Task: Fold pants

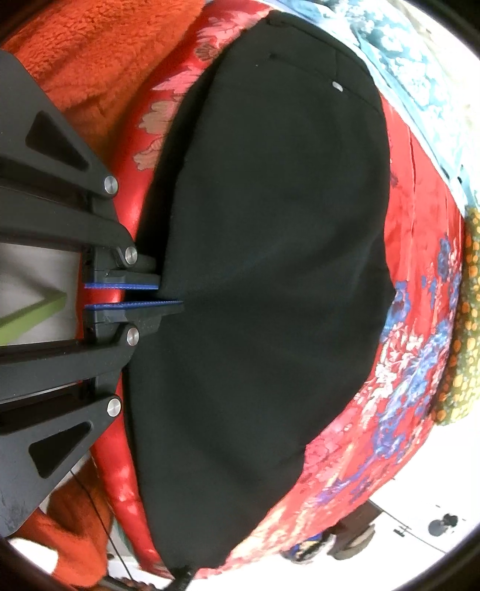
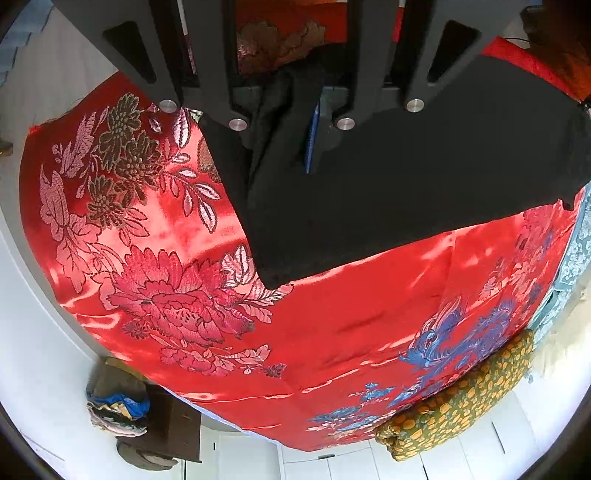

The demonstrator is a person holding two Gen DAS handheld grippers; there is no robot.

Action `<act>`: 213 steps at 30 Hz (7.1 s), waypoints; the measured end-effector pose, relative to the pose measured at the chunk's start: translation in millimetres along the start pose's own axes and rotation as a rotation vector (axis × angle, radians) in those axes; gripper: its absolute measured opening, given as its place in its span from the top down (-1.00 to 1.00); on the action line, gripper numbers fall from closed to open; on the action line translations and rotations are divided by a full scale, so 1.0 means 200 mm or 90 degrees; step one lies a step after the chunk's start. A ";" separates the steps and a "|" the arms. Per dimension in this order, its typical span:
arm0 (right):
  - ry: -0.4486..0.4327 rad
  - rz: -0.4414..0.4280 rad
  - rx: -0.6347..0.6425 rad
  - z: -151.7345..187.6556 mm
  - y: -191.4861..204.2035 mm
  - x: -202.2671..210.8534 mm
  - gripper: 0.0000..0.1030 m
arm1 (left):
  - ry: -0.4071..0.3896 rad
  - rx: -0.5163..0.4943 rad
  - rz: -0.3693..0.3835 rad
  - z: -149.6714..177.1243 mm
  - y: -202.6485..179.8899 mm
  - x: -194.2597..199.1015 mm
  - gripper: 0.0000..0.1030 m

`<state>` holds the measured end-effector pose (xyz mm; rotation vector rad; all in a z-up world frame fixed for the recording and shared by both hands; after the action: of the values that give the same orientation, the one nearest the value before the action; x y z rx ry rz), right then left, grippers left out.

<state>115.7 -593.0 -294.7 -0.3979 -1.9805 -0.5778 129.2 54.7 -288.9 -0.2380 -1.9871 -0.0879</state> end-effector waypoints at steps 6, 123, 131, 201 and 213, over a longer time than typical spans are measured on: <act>-0.002 0.014 0.044 -0.02 0.00 0.00 0.39 | 0.020 -0.040 -0.052 0.01 -0.04 -0.04 0.81; -0.015 -0.081 0.295 0.95 1.56 -0.02 -0.93 | -0.136 -0.090 0.003 -0.22 -0.15 0.11 -0.52; -0.037 -0.071 0.286 0.95 1.55 -0.02 -1.00 | -0.207 -0.198 -0.002 -0.29 -0.37 0.15 -0.75; -0.054 -0.023 0.303 0.98 1.58 -0.02 -1.00 | -0.089 -0.206 0.005 -0.19 -0.30 -0.19 -0.99; -0.061 -0.023 0.303 0.97 1.59 -0.02 -1.00 | -0.089 -0.206 0.005 -0.19 -0.30 -0.19 -0.99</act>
<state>135.4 -221.0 -301.5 -0.0941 -2.1403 -0.0973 165.6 -15.1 -305.0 -0.4712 -2.1049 -0.3993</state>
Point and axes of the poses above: each gripper's, at about its wrist camera, not at the fingertips, and x roughly against the way its jaws point, y to its left, z to its underside, the point moved 7 cm from there along -x, roughly the way its jaws point, and after that the axes turned 14 degrees about -x, right-handed, at the moved point
